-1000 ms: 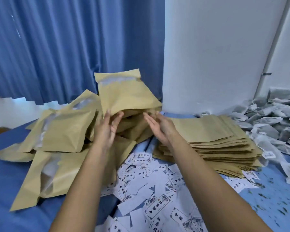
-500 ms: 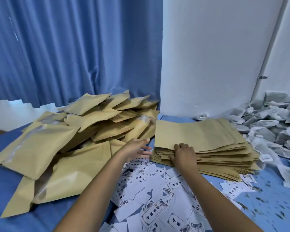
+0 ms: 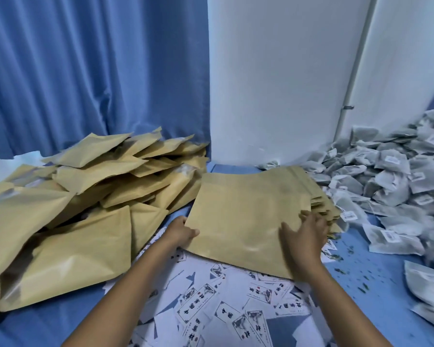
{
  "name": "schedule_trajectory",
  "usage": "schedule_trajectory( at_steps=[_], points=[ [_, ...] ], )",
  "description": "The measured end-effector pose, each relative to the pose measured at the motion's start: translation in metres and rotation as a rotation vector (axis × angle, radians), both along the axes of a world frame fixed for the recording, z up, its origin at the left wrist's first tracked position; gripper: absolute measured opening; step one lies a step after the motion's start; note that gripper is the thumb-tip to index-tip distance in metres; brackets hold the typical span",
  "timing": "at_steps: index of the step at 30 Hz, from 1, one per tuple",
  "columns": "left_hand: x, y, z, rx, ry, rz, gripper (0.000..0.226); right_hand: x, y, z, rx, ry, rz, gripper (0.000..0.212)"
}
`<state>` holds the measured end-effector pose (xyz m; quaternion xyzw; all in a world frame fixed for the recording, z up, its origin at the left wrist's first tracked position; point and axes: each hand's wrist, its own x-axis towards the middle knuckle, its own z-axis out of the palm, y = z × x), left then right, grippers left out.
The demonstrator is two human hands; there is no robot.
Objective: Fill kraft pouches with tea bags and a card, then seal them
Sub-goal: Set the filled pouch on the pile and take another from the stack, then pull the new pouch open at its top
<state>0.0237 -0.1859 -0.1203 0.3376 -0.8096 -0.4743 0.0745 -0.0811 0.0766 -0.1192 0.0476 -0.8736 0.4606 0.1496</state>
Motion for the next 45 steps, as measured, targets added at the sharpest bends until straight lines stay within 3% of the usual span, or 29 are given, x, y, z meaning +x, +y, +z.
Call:
schedule_trajectory(
  at_steps=[2,4,5,7,8,9,10,12,14,19,28,38,45],
  points=[
    [0.005,0.003,-0.002,0.012,-0.028,-0.033,0.063,-0.014,0.028,0.003,-0.126,-0.247,-0.065,0.064],
    [0.006,0.018,-0.001,0.001,-0.01,-0.054,0.061,-0.019,0.048,0.002,-0.224,-0.342,0.0,0.042],
    [0.005,0.029,0.003,-0.125,-0.028,-0.034,0.058,-0.017,0.055,0.001,-0.244,-0.365,0.079,0.029],
    [0.001,0.054,0.009,-0.628,-0.086,0.035,0.054,-0.013,0.063,-0.001,-0.352,-0.415,0.226,0.018],
    [-0.002,0.069,0.013,-0.829,-0.028,0.036,0.052,-0.011,0.067,0.001,-0.45,-0.442,0.283,0.016],
    [-0.008,0.086,0.016,-0.893,0.076,-0.024,0.046,-0.007,0.07,0.003,-0.553,-0.462,0.323,0.015],
    [-0.014,0.107,0.02,-0.794,0.165,-0.145,0.036,-0.004,0.073,0.005,-0.651,-0.487,0.361,0.015],
    [-0.028,0.157,0.024,-0.356,0.225,-0.413,0.023,0.004,0.081,0.004,-0.853,-0.554,0.45,0.012],
    [-0.042,0.206,0.019,-0.091,0.224,-0.578,0.03,0.011,0.09,0.0,-1.007,-0.611,0.534,0.011],
    [-0.075,0.265,-0.005,0.044,0.251,-0.549,0.036,0.011,0.118,-0.012,-1.289,-0.722,0.587,0.034],
    [-0.093,0.265,-0.027,0.351,0.223,-0.536,0.032,-0.007,0.126,-0.032,-1.177,-0.767,0.616,0.029],
    [-0.091,0.26,-0.035,0.466,0.199,-0.49,0.024,-0.007,0.131,-0.039,-1.128,-0.651,0.526,0.027],
    [-0.089,0.261,-0.033,0.568,0.175,-0.531,0.028,-0.003,0.127,-0.037,-1.119,-0.704,0.549,0.023]
  ],
)
